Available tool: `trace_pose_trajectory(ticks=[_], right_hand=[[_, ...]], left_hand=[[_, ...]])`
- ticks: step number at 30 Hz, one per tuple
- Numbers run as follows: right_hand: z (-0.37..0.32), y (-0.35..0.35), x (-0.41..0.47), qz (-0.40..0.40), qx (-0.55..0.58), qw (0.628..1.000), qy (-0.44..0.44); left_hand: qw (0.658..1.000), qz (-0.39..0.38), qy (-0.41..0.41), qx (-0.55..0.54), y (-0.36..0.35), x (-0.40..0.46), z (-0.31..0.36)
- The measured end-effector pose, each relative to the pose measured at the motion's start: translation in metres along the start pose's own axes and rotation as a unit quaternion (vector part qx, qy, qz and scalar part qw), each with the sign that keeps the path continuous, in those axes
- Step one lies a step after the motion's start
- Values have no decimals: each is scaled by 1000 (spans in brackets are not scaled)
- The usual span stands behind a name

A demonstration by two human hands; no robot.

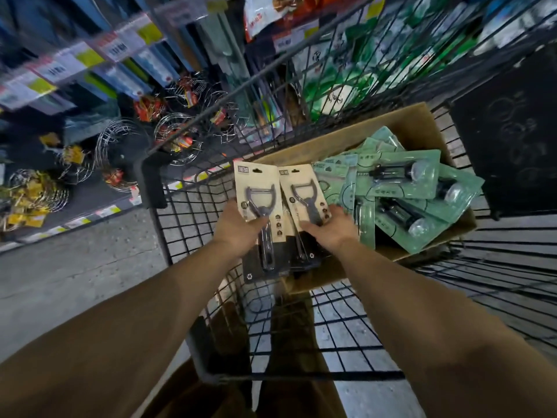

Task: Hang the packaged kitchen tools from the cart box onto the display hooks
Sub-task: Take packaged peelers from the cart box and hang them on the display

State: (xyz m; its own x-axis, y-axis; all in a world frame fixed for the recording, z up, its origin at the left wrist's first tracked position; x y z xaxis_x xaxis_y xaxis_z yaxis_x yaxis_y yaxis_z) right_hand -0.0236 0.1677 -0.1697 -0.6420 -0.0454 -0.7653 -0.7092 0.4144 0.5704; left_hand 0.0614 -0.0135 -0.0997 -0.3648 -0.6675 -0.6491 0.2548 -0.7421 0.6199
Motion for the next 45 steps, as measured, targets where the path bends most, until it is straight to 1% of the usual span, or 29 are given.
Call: trace_pose_trajectory(ticks=[3,7,11,12,14,16,18,21,23,25,28,30,32,35,39,41,45], right_hand=[[0,-4,5,-10,16,999,-28],[2,-6,-4,-29,94,993,-62],[3,-3,-31,-32,164,986,-8],[3,0,-39,-33,196,980,2],[-3,12,-60,-17,249,968,18],[-15,26,-82,12,272,962,34],[-33,39,-103,31,298,953,46],[-69,49,-136,91,284,950,91],[-103,51,-166,128,262,947,138],[-138,42,-196,155,252,938,181],[-197,11,-251,169,235,924,250],[-235,-22,-293,168,228,913,293],[-275,-62,-345,154,222,900,343],[-340,-134,-424,117,216,879,409],[-421,-225,-517,67,205,847,485],[-453,-263,-559,31,198,835,512],[-509,-322,-620,-32,195,812,549]], left_hand=[[1000,8,2,15,0,1,-13],[1000,7,6,2,2,-4,-16],[1000,-10,0,-25,8,-15,-6],[1000,-12,-7,-28,12,-20,-1],[999,-11,-31,-30,22,-27,8],[998,-4,-51,-38,38,-38,20],[996,3,-60,-68,56,-48,27],[993,30,-68,-94,94,-55,26],[988,50,-79,-124,127,-60,21],[978,60,-90,-180,167,-66,9],[957,83,-109,-256,243,-78,-21],[940,104,-129,-298,300,-83,-55],[926,147,-131,-322,363,-92,-98],[902,235,-111,-345,465,-104,-180],[848,323,-104,-407,587,-131,-284],[821,362,-101,-430,635,-145,-322],[779,438,-110,-436,716,-162,-371]])
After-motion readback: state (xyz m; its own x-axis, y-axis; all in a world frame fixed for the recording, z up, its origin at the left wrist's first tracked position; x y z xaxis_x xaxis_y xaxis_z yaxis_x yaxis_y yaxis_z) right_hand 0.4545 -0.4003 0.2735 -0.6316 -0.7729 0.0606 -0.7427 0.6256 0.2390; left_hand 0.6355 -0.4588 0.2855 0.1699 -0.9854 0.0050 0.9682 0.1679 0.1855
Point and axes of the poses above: each hand's wrist, its own x-axis towards the middle knuckle, its own y-axis out of the back of the hand, z = x × y, the point moved 2 cm from there along x, towards the middle knuckle, and after that the axes turned 10 degrees about z, right-handed, at the moved point
